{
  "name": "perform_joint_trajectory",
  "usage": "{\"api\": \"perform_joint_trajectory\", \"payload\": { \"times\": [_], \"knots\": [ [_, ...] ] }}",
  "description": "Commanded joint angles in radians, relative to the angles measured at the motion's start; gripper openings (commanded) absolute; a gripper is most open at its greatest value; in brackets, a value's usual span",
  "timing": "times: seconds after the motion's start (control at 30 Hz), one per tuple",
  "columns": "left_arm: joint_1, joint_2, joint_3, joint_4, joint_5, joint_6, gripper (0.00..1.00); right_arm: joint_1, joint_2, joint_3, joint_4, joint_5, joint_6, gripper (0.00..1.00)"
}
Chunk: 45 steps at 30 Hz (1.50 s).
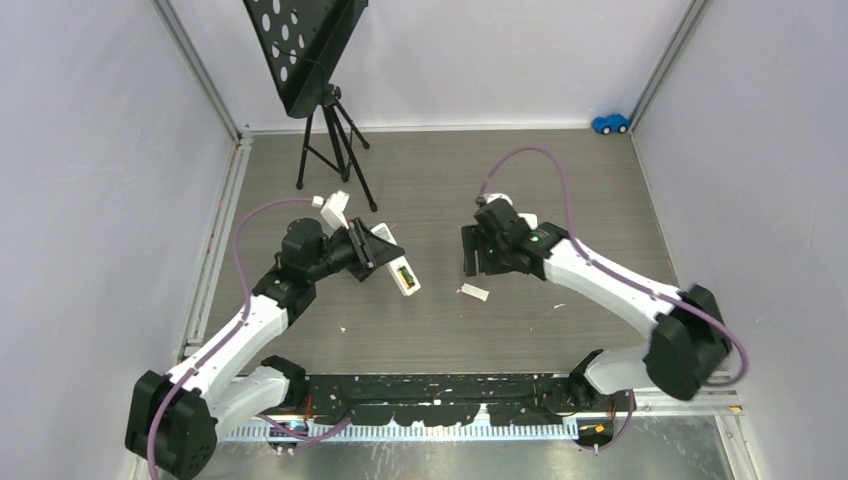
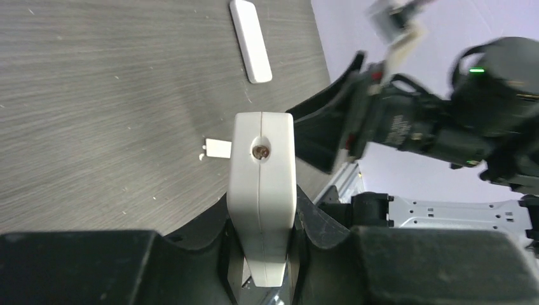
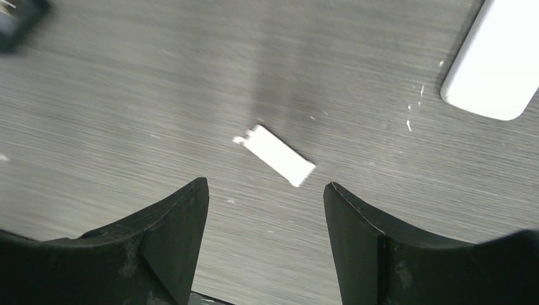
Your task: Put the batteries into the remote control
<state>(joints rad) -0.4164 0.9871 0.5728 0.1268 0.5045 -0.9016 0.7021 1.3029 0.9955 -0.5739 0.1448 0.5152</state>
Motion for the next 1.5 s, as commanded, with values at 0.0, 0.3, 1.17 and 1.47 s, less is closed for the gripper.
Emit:
{"api": "perform_joint_trajectory", "payload": {
  "times": [0.0,0.3,1.17,1.47],
  "knots": [
    [0.011,-0.078,0.007,-0.032,-0.085,0.069,0.00,-0.009,0.148,0.063,-0.123,-0.027,-0.243,0.71],
    [0.024,-0.098,0.022,-0.077,-0.085,0.106,0.00,-0.010,0.385,0.185,-0.186,-0.110,-0.447,0.70],
    [-0.162,0.518,0.002,0.337,-0.211,-0.263,0.00,-0.074,0.582,0.171,-0.157,-0.099,-0.359,0.42],
    [-0.198,0.709,-0.013,0.503,-0.353,-0.405,0.07,-0.119,0.556,0.117,-0.102,0.032,-0.106,0.36]
  ]
}}
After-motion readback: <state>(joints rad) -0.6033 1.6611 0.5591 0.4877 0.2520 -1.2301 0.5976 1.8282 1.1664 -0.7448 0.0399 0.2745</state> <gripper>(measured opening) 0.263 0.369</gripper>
